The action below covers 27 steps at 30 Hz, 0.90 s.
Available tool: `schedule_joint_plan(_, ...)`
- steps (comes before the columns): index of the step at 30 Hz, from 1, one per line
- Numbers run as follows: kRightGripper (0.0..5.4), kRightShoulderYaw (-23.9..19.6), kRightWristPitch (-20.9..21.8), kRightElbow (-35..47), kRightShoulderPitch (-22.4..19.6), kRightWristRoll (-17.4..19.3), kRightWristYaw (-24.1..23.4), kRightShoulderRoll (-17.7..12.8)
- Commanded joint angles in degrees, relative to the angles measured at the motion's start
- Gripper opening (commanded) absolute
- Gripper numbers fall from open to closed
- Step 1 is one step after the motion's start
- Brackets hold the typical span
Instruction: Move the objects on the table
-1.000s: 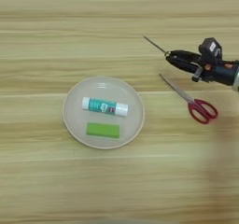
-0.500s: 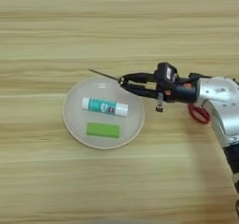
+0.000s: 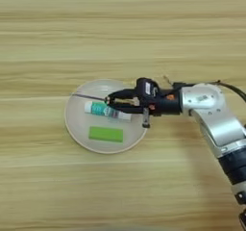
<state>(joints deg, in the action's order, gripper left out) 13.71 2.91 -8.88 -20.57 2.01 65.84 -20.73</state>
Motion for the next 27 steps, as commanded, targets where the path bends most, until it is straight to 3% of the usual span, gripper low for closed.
schedule_joint_plan(1,0.82,1.0,0.4,1.4,-2.3,-1.2,-0.9,-2.3)
schedule_joint_plan(19,0.82,3.7,-0.1,-1.5,-1.9,-3.0,-0.4,-3.7)
schedule_joint_plan(20,1.18,3.8,-0.1,-1.5,-1.9,-2.9,-0.4,-3.7)
schedule_joint_plan(27,1.87,3.5,-0.5,-0.8,-2.0,-2.3,-0.3,-3.6)
